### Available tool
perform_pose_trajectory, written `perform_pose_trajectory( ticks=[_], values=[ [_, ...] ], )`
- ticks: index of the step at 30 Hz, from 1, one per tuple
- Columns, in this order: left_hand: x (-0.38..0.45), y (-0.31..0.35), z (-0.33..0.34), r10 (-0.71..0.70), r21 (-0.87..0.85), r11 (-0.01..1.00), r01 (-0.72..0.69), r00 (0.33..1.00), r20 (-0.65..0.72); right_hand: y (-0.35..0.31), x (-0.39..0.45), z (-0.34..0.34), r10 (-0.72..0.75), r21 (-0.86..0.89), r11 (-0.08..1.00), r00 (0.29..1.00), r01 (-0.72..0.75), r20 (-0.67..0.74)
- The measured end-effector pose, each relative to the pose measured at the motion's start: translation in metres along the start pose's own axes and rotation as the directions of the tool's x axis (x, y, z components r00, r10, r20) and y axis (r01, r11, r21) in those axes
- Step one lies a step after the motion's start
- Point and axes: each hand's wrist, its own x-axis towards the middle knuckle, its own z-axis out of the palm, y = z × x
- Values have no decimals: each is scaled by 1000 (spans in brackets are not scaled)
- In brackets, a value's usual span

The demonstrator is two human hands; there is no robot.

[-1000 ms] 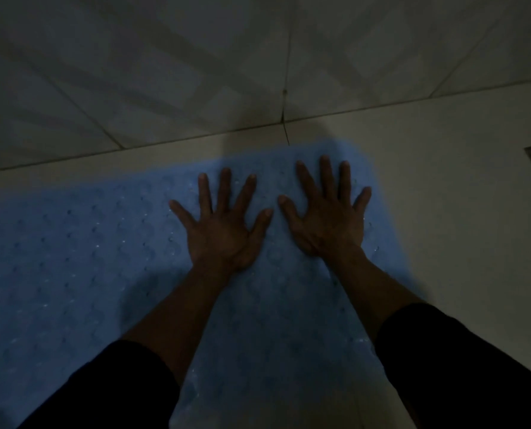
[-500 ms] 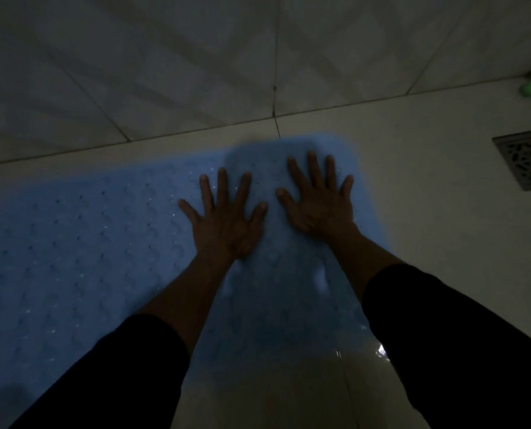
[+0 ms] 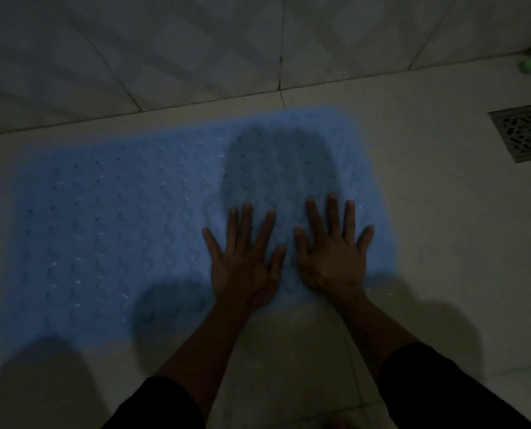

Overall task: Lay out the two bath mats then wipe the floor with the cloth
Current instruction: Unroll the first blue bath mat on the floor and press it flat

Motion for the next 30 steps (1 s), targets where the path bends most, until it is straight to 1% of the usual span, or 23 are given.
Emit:
perform_pose_trajectory(
  ticks=[5, 8, 9, 11, 13, 15, 18, 20, 23, 25, 27, 30],
  values=[
    [0, 1, -1, -29, -20, 999, 30, 999, 34, -3, 0, -2, 9, -14, 1000, 999, -8, 33],
    [0, -2, -4, -9, -53, 998, 13, 997, 73, -4, 1, -2, 28, -29, 999, 997, -26, 77],
    [-2, -6, -6, -29, -72, 997, 34, 997, 77, -6, 1, -3, 44, -28, 999, 995, -41, 87],
    [-12, -24, -12, -153, -99, 982, 158, 986, 59, -18, -1, -3, 46, -23, 999, 997, -44, 64],
    [-27, -56, -16, -280, -69, 957, 281, 960, 33, -46, -4, 1, -58, -38, 997, 998, 60, 34],
    [-39, -95, -22, -358, -42, 932, 360, 933, 43, -84, -5, 6, -192, -31, 981, 980, 193, 57],
    [-46, -144, -35, -478, -87, 874, 478, 878, 19, -146, 10, 14, -353, -7, 935, 932, 355, 79],
    [-42, -162, -38, -525, -121, 843, 524, 851, 23, -177, 29, 17, -420, -16, 906, 904, 422, 75],
    [-34, -169, -37, -519, -97, 848, 521, 854, 43, -197, 62, 26, -426, -49, 899, 895, 435, 128],
    [-32, -169, -37, -520, -110, 844, 524, 852, 65, -196, 72, 35, -407, -79, 905, 905, 417, 122],
    [-34, -169, -37, -527, -90, 844, 529, 848, 46, -194, 73, 41, -395, -101, 909, 913, 405, 103],
    [-34, -169, -38, -531, -79, 842, 533, 846, 50, -197, 74, 39, -398, -102, 907, 910, 409, 115]
  ],
)
